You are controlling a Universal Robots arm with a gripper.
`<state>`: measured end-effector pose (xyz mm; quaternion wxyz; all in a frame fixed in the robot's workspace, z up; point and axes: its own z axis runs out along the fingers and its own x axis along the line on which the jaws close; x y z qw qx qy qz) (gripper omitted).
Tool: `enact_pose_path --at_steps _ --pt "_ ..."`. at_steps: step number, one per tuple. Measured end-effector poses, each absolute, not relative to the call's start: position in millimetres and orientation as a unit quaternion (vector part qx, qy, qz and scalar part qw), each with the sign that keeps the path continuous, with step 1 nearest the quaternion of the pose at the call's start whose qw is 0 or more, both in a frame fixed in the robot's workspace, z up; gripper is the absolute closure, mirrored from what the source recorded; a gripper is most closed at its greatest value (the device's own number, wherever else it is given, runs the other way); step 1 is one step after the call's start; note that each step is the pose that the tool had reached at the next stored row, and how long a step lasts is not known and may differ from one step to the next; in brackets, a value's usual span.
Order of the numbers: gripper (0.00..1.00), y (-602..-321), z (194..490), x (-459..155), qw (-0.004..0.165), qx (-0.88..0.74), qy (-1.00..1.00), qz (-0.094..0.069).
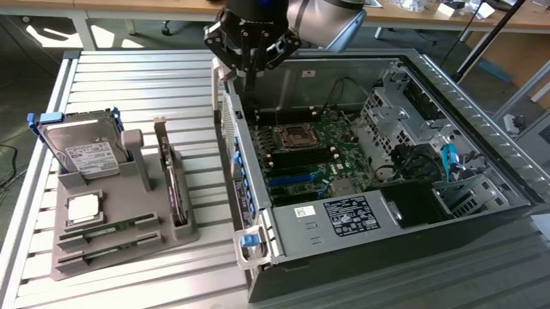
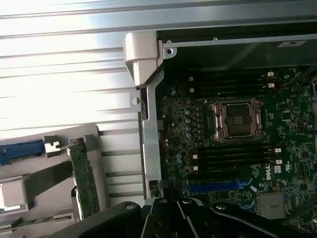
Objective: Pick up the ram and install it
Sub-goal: 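Reach for the ram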
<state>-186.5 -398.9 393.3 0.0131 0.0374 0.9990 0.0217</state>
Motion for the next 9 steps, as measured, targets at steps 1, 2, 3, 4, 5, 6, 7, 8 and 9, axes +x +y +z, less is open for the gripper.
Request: enact_pose_path --at_steps 1,2,3,4,5,6,7,8,9 --pt "0.89 -399 393 -190 0.013 0.037 0.999 0.022" --pt "0.89 -399 393 -195 0.013 0.037 0.999 0.022" --pt "0.89 -399 393 -199 0.013 0.037 0.999 0.022" --pt "0.89 -399 393 -202 0.013 0.037 0.999 0.022" --pt "0.89 -399 393 -204 0.013 0.037 0.999 0.022" --pt "0.89 -399 393 -207 0.013 0.037 0.999 0.022" --pt "0.89 -399 393 -209 0.013 0.037 0.999 0.022" --pt "0.89 -399 393 -211 0.013 0.037 0.999 0.022" --pt "0.89 -399 393 -213 0.013 0.037 0.999 0.022"
